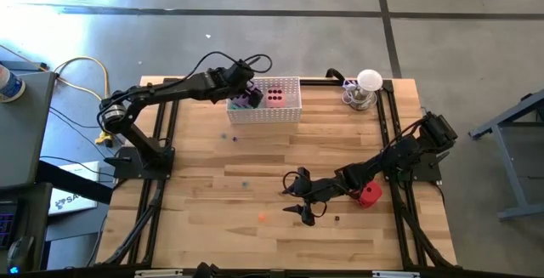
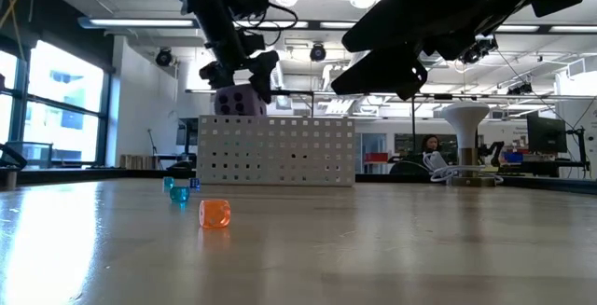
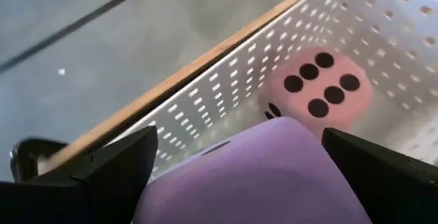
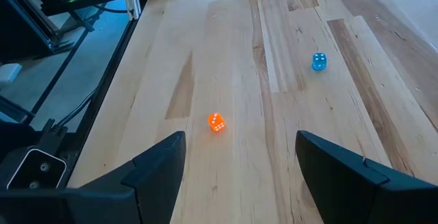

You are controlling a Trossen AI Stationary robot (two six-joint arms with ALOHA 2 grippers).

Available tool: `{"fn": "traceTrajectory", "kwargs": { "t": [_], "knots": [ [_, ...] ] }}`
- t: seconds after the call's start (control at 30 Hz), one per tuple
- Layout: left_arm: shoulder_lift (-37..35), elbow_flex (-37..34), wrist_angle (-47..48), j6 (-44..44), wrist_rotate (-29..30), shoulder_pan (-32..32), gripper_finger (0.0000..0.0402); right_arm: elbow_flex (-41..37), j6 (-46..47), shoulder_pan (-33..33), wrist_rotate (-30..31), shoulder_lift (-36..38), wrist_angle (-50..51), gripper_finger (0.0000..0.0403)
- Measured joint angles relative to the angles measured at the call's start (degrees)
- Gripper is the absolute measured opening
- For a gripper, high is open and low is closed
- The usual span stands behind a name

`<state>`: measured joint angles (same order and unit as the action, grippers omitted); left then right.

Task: Pick & Place Dice
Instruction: Put the large violet dice into the white basket

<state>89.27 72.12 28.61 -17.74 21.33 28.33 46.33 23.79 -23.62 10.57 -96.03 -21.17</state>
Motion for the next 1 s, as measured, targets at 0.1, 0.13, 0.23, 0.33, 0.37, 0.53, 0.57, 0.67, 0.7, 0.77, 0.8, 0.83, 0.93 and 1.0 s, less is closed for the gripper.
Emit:
{"fn": "traceTrajectory", "kwargs": {
  "t": [0.1,0.13,0.23,0.33,0.37,0.53,0.57,0.67,0.7,0.77,0.8,0.83,0.93,1.0],
  "knots": [
    [0.42,0.00,0.09,-2.78,-0.05,0.14,0.0400,0.00,-0.01,-0.02,0.00,0.00,0.00,0.0268],
    [0.48,0.00,0.28,-3.20,-0.05,0.18,0.0400,0.00,0.00,-0.02,0.00,0.00,0.00,0.0268],
    [0.42,0.00,0.14,-3.63,-0.52,0.05,0.0400,0.00,0.02,-0.01,0.00,0.00,0.00,0.0268],
    [0.42,0.00,0.84,-4.92,-3.55,-0.56,0.0400,0.00,-0.02,-0.02,0.00,0.00,0.00,0.0268],
    [0.42,0.00,0.89,-4.98,-4.30,-0.72,0.0400,0.00,-0.02,-0.01,0.00,0.00,0.02,0.0268],
    [0.42,0.00,0.91,-5.02,-4.74,-1.19,0.0400,0.00,0.04,-0.02,0.00,0.00,0.02,0.0268],
    [0.42,0.00,0.93,-5.00,-4.75,-1.19,0.0400,0.00,0.05,-0.01,0.00,0.00,0.02,0.0268],
    [0.13,0.00,1.04,-3.35,-4.00,-1.16,0.0400,0.00,0.09,-0.02,0.00,0.00,0.02,0.0268],
    [0.01,0.00,1.16,-2.96,-3.00,-1.02,0.0400,0.00,0.11,-0.02,0.00,0.00,0.02,0.0268],
    [-0.29,0.00,1.94,-3.04,-1.49,-0.97,0.0400,0.00,0.11,-0.02,0.00,0.00,0.02,0.0268],
    [-0.39,0.03,2.27,-3.01,-0.71,-0.95,0.0400,0.00,0.11,-0.01,0.00,0.00,0.05,0.0268],
    [-0.39,0.09,2.67,-3.05,0.07,-0.95,0.0400,0.00,0.11,0.00,0.00,0.01,0.19,0.0268],
    [-0.43,0.20,3.58,-3.08,2.62,-0.97,0.0400,0.00,0.13,-0.02,0.00,0.00,0.35,0.0268],
    [-0.46,0.20,3.75,-3.08,3.73,-0.97,0.0400,0.00,0.13,-0.02,0.00,0.00,0.35,0.0268]
  ]
}}
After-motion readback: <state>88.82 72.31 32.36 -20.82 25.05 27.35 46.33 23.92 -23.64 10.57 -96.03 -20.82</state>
